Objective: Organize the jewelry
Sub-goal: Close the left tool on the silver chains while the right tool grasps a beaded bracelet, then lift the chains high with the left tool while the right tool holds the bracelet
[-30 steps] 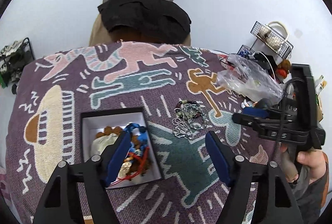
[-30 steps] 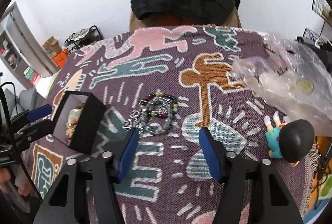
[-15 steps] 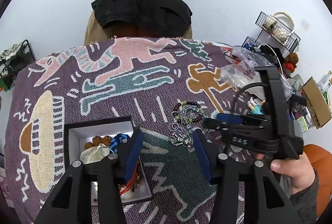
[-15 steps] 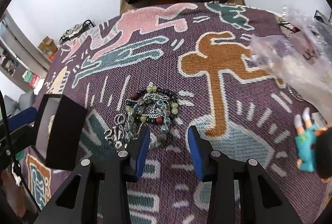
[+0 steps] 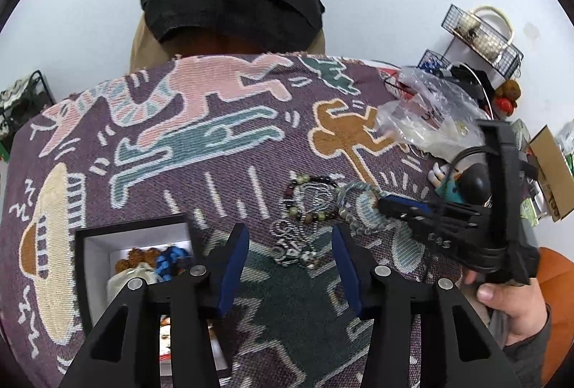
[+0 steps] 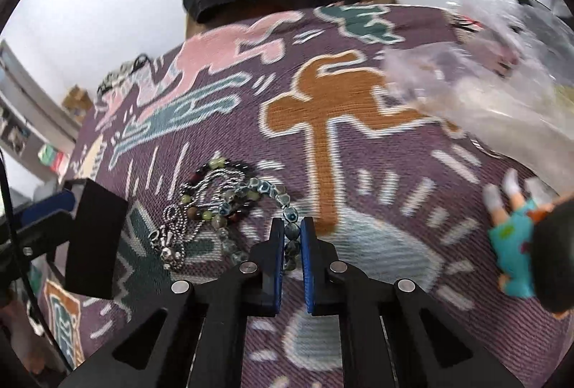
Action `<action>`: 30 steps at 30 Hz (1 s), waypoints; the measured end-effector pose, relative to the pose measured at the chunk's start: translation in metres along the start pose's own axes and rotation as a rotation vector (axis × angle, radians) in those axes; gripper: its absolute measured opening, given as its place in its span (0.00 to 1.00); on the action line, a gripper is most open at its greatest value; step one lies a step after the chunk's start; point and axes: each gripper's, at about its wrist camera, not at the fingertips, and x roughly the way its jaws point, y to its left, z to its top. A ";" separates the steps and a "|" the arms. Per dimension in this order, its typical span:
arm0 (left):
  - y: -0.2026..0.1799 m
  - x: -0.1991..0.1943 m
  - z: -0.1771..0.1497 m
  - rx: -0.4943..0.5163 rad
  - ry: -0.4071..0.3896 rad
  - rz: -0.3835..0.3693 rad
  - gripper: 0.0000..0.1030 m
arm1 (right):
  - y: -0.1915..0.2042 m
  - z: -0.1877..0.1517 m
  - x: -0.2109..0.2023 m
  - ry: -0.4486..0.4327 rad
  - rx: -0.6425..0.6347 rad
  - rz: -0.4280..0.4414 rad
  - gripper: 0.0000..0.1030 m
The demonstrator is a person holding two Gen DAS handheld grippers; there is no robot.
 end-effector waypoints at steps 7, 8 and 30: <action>-0.019 0.026 -0.003 0.037 0.068 0.029 0.48 | -0.022 -0.010 -0.030 -0.071 0.047 0.014 0.10; -0.021 0.029 -0.004 0.039 0.076 0.036 0.48 | -0.025 -0.012 -0.035 -0.083 0.055 0.015 0.10; -0.016 0.078 -0.014 -0.036 0.184 0.227 0.49 | -0.050 -0.060 -0.063 -0.158 0.144 0.061 0.10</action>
